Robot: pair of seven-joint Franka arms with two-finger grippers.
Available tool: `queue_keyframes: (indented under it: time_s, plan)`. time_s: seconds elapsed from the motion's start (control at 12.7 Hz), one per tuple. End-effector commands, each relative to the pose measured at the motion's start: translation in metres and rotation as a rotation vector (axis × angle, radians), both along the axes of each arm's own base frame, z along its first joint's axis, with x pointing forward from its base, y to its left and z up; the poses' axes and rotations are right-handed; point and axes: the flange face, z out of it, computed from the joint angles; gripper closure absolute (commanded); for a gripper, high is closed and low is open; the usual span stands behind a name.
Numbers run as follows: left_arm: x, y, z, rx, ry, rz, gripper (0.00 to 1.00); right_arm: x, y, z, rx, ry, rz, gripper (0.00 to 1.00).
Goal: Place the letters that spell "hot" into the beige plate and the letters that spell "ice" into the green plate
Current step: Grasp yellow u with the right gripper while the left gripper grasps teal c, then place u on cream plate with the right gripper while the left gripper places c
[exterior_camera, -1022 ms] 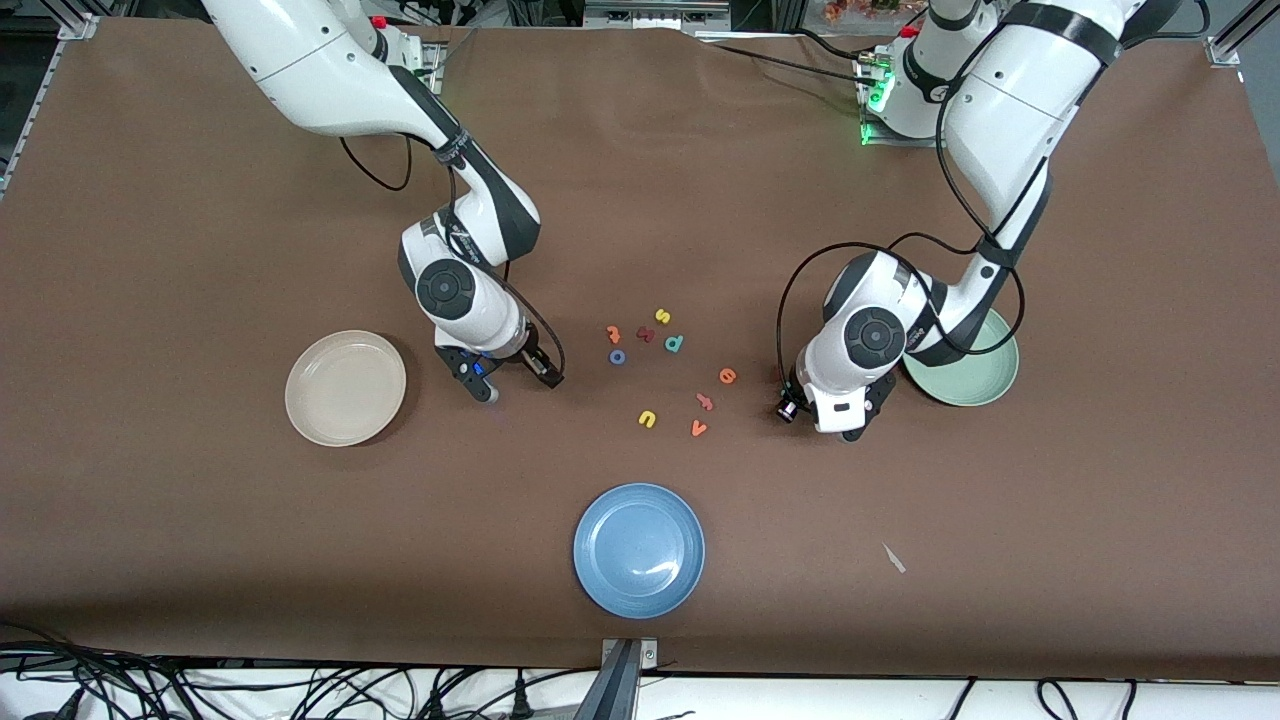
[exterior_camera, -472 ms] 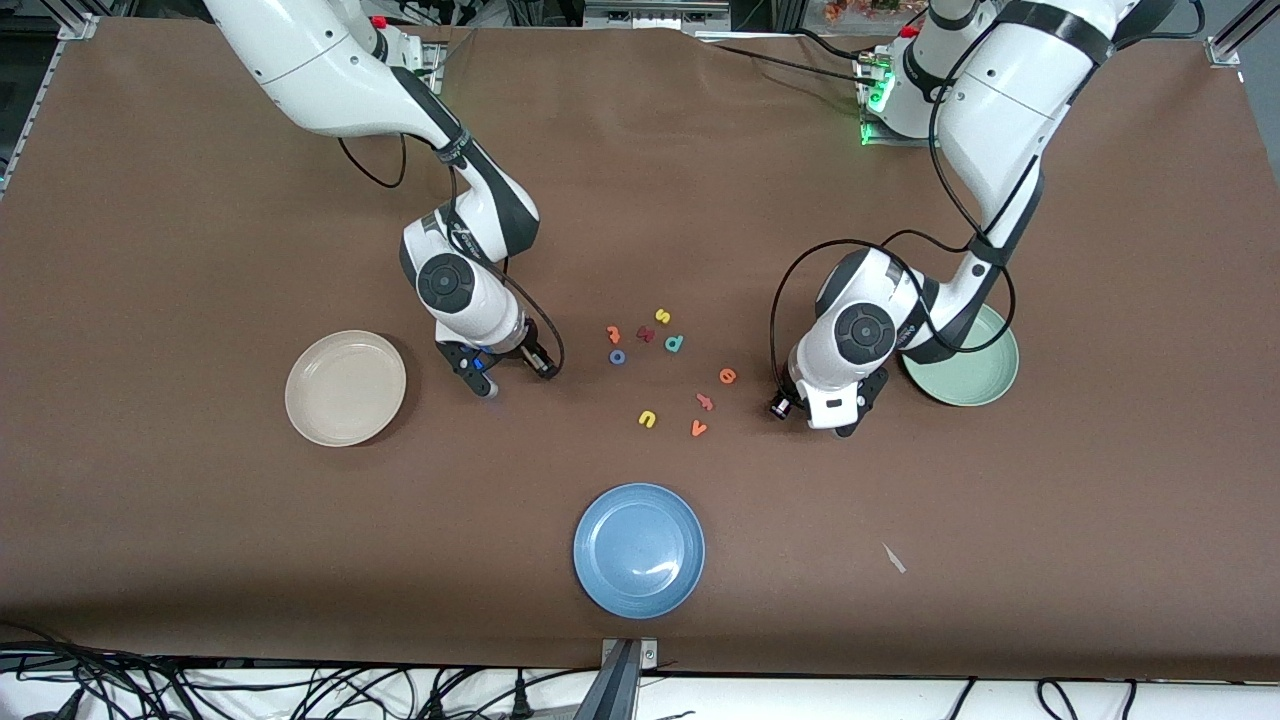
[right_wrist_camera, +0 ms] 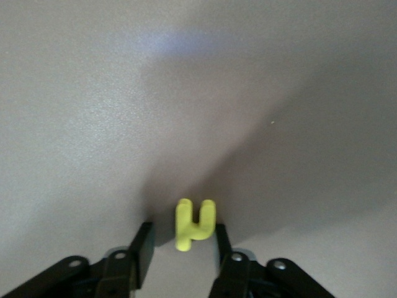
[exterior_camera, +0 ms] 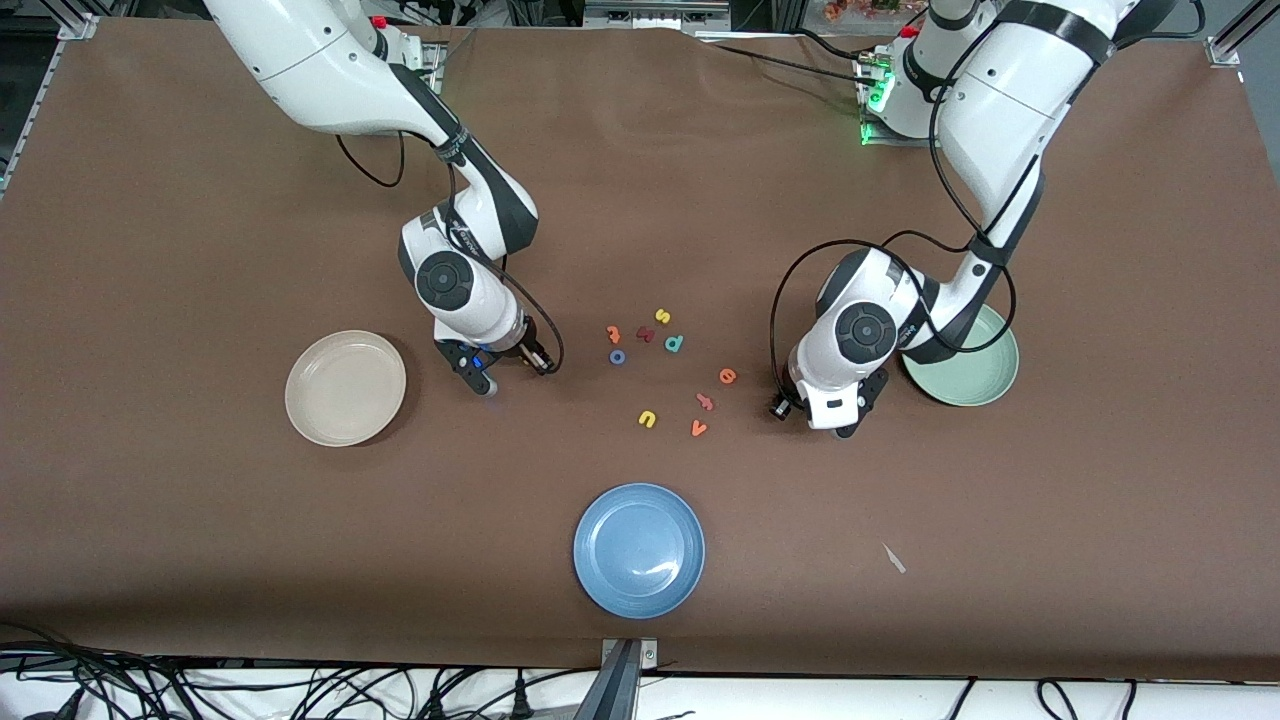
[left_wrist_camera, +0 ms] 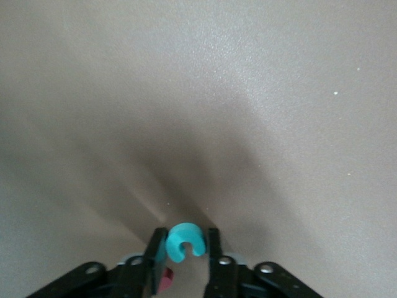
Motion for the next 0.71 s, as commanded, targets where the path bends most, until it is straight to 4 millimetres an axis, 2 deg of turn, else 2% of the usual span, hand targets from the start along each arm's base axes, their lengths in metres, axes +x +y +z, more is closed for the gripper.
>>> queue_keyframes:
  time_s: [0.0, 0.08, 0.24, 0.39, 0.63]
  plan:
    - [0.001, 0.002, 0.003, 0.022, -0.012, -0.007, 0.88, -0.007, -0.007, 0.001, -0.002, -0.004, 0.016, 0.66]
    - [0.005, 0.007, 0.010, 0.020, -0.020, -0.005, 0.90, -0.007, -0.007, 0.001, -0.001, -0.004, 0.019, 0.75]
    - [0.014, 0.019, 0.042, 0.032, -0.033, -0.024, 0.95, -0.007, -0.007, 0.001, 0.000, -0.005, 0.030, 1.00]
    - [0.018, 0.046, 0.071, 0.046, 0.012, -0.116, 0.95, -0.007, -0.006, 0.004, 0.001, -0.010, 0.030, 1.00]
    - [0.018, 0.091, 0.117, -0.004, 0.087, -0.267, 0.95, 0.004, -0.017, 0.044, -0.004, -0.032, 0.046, 1.00]
